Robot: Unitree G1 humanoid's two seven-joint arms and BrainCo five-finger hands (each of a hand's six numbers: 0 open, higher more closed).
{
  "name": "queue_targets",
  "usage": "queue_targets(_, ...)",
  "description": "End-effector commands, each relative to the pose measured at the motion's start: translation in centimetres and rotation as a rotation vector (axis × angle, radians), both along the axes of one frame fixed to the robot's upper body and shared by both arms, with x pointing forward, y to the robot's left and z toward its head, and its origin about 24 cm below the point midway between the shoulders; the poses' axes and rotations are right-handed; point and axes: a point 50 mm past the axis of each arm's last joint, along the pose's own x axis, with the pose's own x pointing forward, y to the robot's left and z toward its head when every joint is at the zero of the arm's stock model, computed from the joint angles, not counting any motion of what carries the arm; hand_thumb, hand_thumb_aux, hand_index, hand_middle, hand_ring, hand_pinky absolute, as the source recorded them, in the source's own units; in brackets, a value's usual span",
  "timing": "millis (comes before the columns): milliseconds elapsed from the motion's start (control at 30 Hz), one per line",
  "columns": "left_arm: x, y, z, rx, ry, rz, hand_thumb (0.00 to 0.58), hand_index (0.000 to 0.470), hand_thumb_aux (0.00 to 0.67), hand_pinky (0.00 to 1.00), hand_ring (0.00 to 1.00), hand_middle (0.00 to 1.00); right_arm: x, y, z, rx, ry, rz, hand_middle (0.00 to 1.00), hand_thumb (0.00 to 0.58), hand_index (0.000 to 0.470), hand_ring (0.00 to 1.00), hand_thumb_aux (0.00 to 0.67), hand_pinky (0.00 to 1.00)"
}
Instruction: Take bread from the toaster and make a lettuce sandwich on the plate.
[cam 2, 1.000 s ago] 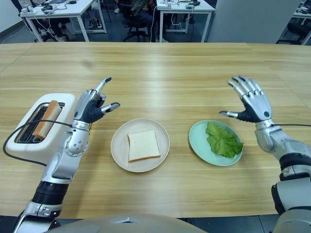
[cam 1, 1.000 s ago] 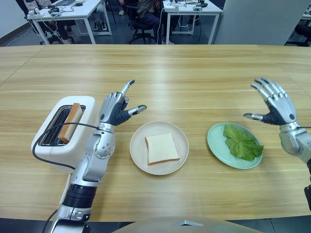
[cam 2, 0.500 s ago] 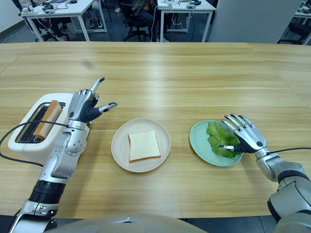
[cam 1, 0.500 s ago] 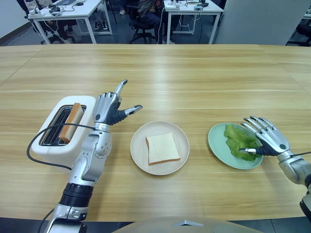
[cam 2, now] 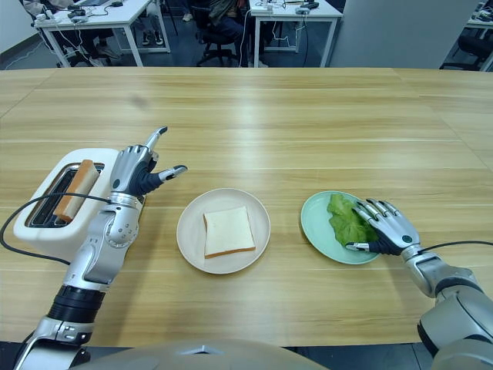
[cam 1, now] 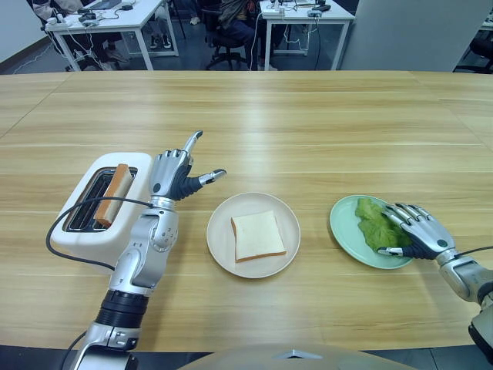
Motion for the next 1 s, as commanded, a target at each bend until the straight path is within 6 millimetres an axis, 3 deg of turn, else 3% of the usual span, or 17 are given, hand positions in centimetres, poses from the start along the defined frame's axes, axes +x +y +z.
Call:
queue_targets(33, 0.1, 0.0, -0.3, 0.01, 0.015, -0.002, 0.0, 0.0, 0.0, 1.0, 1.0, 1.0, 0.3, -0.2, 0.1, 0.003, 0.018, -0.044, 0.0, 0.458, 0.249, 0.0, 0.363, 0.0)
queue_targets(67, 0.0, 0.2, -0.2, 0.007, 0.011, 0.007, 0.0, 0.0, 0.0, 1.0, 1.0, 1.0, 0.3, -0.3, 0.1, 0.007, 0.021, -0.051, 0.0, 0.458, 0.249, 0.0, 0.363, 0.0)
queue_targets(100, 0.0, 0.4, -0.2, 0.005, 0.008, 0.014, 0.0, 0.0, 0.0, 1.0, 1.0, 1.0, 0.3, -0.3, 0.1, 0.008, 0.029, -0.056, 0.0, 0.535, 0.332, 0.0, 0.483, 0.0)
queue_targets(133, 0.0, 0.5, -0.2, 0.005, 0.006, 0.019, 0.0, 0.0, 0.0, 1.0, 1.0, 1.0, 0.3, -0.3, 0.1, 0.009, 0.032, -0.057, 0.0, 0.541, 0.341, 0.0, 0.497, 0.0)
queue_targets(167, 0.0, 0.6, -0.2, 0.005, 0.004, 0.024, 0.0, 0.0, 0.0, 1.0, 1.0, 1.0, 0.3, -0.4, 0.1, 0.013, 0.031, -0.059, 0.0, 0.564, 0.382, 0.0, 0.557, 0.0)
queue_targets(267, 0.0, 0.7, -0.3, 0.009, 0.006, 0.027, 0.0, 0.0, 0.0, 1.0, 1.0, 1.0, 0.3, -0.2, 0.1, 0.023, 0.022, -0.049, 0.0, 0.575, 0.417, 0.0, 0.607, 0.0)
queue_targets(400, 0.1, 0.4, -0.6, 0.012, 0.014, 0.019, 0.0, 0.0, 0.0, 1.0, 1.0, 1.0, 0.5, 0.4, 0.1, 0.038, 0.012, -0.009, 0.0, 0.573, 0.411, 0.0, 0.599, 0.0)
queue_targets(433, 0.1, 0.3, -0.7, 0.012, 0.016, 0.016, 0.0, 0.0, 0.0, 1.0, 1.0, 1.0, 0.6, 0.6, 0.1, 0.04, 0.008, 0.002, 0.0, 0.565, 0.386, 0.0, 0.562, 0.0)
queue_targets(500, 0.2, 0.2, -0.8, 0.012, 0.02, 0.014, 0.0, 0.0, 0.0, 1.0, 1.0, 1.0, 0.9, 0.8, 0.3, 0.046, -0.006, 0.017, 0.0, 0.563, 0.381, 0.0, 0.554, 0.0)
queue_targets(667, 0.3, 0.2, -0.9, 0.014, 0.02, 0.014, 0.0, 0.0, 0.0, 1.0, 1.0, 1.0, 1.7, 1.2, 1.4, 0.058, -0.088, 0.066, 0.0, 0.564, 0.384, 0.0, 0.56, 0.0)
queue_targets(733, 0.4, 0.2, -0.9, 0.013, 0.021, 0.012, 0.0, 0.0, 0.0, 1.0, 1.0, 1.0, 2.2, 1.3, 2.3, 0.058, -0.155, 0.099, 0.0, 0.568, 0.395, 0.0, 0.575, 0.0)
queue_targets(800, 0.4, 0.1, -0.9, 0.012, 0.022, 0.01, 0.0, 0.0, 0.0, 1.0, 1.0, 1.0, 2.7, 1.6, 3.1, 0.05, -0.223, 0.139, 0.0, 0.579, 0.446, 0.0, 0.649, 0.0)
queue_targets(1000, 0.4, 0.1, -0.9, 0.0, 0.012, 0.014, 0.0, 0.0, 0.0, 1.0, 1.0, 1.0, 3.6, 2.1, 4.8, 0.03, -0.368, 0.218, 0.0, 0.58, 0.46, 0.0, 0.67, 0.0)
